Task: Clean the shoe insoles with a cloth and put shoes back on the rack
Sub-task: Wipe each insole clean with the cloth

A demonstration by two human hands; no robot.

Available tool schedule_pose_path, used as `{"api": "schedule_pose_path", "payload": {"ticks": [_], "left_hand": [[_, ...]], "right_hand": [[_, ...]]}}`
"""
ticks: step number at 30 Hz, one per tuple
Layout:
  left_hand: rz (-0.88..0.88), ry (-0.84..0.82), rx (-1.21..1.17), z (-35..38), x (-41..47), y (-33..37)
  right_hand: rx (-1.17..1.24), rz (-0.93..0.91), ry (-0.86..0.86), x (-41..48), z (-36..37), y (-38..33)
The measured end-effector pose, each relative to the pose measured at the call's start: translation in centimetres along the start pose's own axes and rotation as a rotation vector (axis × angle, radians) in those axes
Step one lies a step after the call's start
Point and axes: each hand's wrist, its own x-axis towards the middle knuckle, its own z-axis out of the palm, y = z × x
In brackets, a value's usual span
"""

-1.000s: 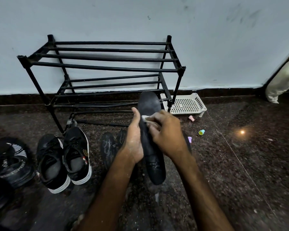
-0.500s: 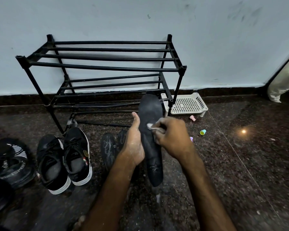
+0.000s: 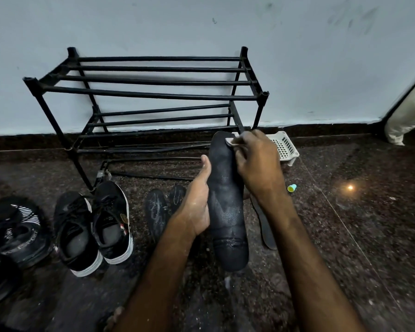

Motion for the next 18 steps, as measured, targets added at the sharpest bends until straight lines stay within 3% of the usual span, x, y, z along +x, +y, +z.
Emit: {"api": "schedule_pose_path", "payload": {"ticks": [2,6,12,18], "left_hand": [[-0.010,-0.006,-0.006,0.1,0.0,0.1],[0.000,0.000,-0.015,-0.5,0.1,0.5],[0.001,-0.036,0.099,-0.6,-0.2,0.4],[-0.005,-0.009,0.012,-0.8,0.2,0.8]], "right_hand": [[0.029,-0.051,-0.021,0.2,-0.3,-0.3],[0.098,-0.219,-0.264,-1.9,-0.1,-0.8],[0.049,-0.108,-0.050,2.2,-0.3,-0.2],[0.067,-0.366,-0.204,-0.8,0.3,-0.7]]}}
